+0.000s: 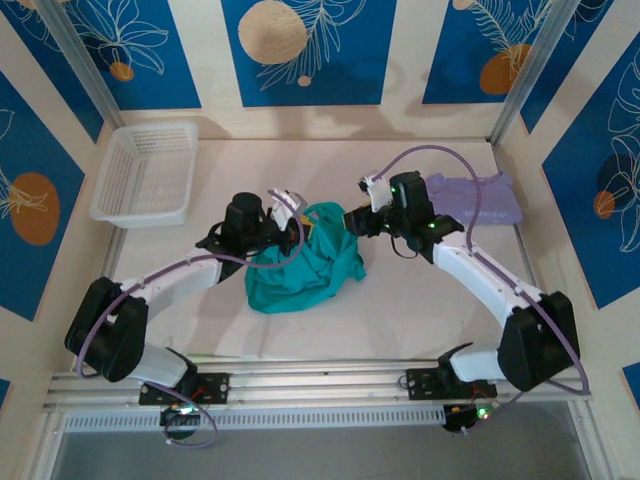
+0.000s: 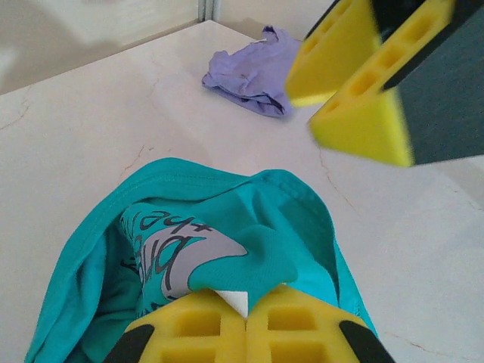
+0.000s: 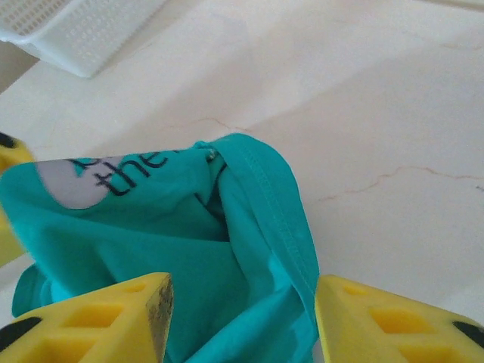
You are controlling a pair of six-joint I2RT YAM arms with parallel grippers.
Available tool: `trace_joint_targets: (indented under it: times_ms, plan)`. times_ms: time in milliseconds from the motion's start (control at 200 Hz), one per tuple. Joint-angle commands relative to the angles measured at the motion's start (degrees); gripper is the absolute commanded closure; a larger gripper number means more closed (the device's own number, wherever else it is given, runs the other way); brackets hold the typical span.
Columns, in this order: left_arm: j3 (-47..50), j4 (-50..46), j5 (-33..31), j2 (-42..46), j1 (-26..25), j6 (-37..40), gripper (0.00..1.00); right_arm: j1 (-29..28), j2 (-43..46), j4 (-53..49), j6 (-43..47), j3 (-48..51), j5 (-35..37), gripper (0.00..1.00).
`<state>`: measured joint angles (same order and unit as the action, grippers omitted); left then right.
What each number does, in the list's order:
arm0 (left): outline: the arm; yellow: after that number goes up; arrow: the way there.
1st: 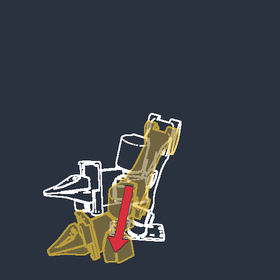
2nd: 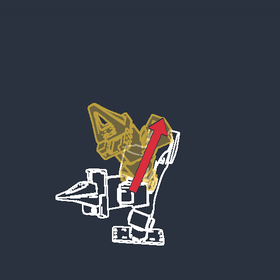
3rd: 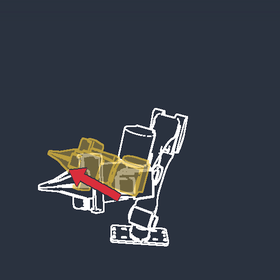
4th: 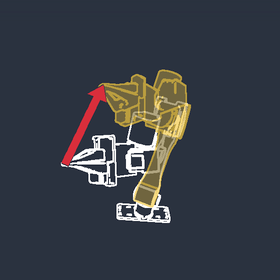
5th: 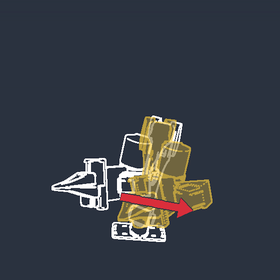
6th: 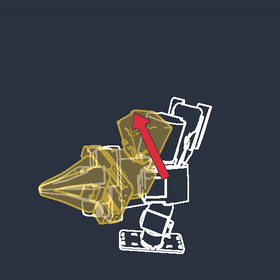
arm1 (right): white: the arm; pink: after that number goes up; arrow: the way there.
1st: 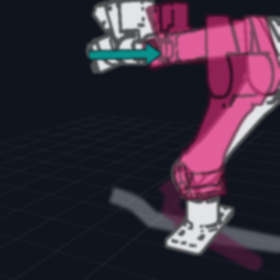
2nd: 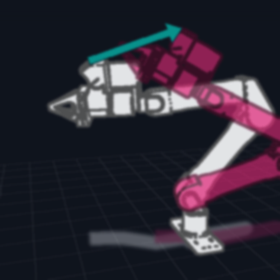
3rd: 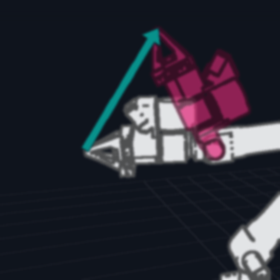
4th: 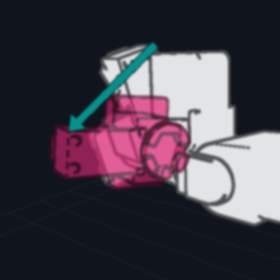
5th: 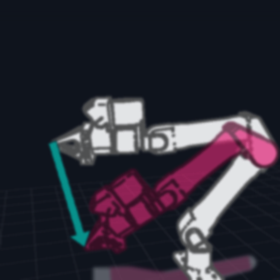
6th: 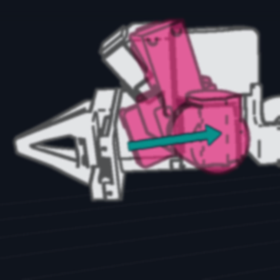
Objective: Fold the inside-out t-shirt
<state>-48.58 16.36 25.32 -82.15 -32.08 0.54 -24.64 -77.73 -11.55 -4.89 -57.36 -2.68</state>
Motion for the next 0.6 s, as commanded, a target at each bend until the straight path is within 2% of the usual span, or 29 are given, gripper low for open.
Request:
trace_joint_targets:
  times_ms: [0,150,190,260,300,320,340,450,480,595]
  plan:
    - [0.22,2.35,2.09,1.88,-0.27,2.10,1.00,0.17,-5.82,0.78,-1.37,-3.04,-1.01,0.44]
    - [0.33,2.19,2.36,2.08,-0.25,2.54,1.00,1.57,-13.91,0.76,-2.63,-9.39,-5.66,0.40]
    - [0.33,2.09,2.31,2.07,-0.22,2.66,1.00,1.70,-16.54,0.36,-2.84,-11.61,-7.56,0.36]
    - [0.33,2.23,2.52,2.08,-0.23,2.72,1.00,1.70,-20.26,0.55,-3.66,-14.13,-10.75,0.36]
    - [0.29,2.27,2.54,2.07,-0.20,2.80,1.00,1.72,-22.17,0.50,-4.35,-15.43,-12.50,0.43]
    - [0.20,2.27,2.53,2.08,-0.26,2.83,1.00,1.82,-22.93,0.40,-4.77,-15.88,-13.03,0.49]
    - [0.11,2.23,2.43,2.12,-0.26,2.81,1.00,2.05,-23.70,0.39,-5.35,-16.45,-13.75,0.61]
    - [-0.55,2.01,0.94,2.51,-0.19,2.44,1.00,4.41,-23.95,2.54,-9.02,-17.46,-17.13,0.94]
    - [-1.05,1.64,-0.43,2.66,-0.17,1.99,1.00,5.38,-23.58,3.34,-10.35,-17.95,-18.20,1.00]
    - [-3.66,0.78,-4.78,3.41,0.26,0.65,1.00,8.32,-22.54,5.37,-14.60,-20.63,-21.05,1.00]
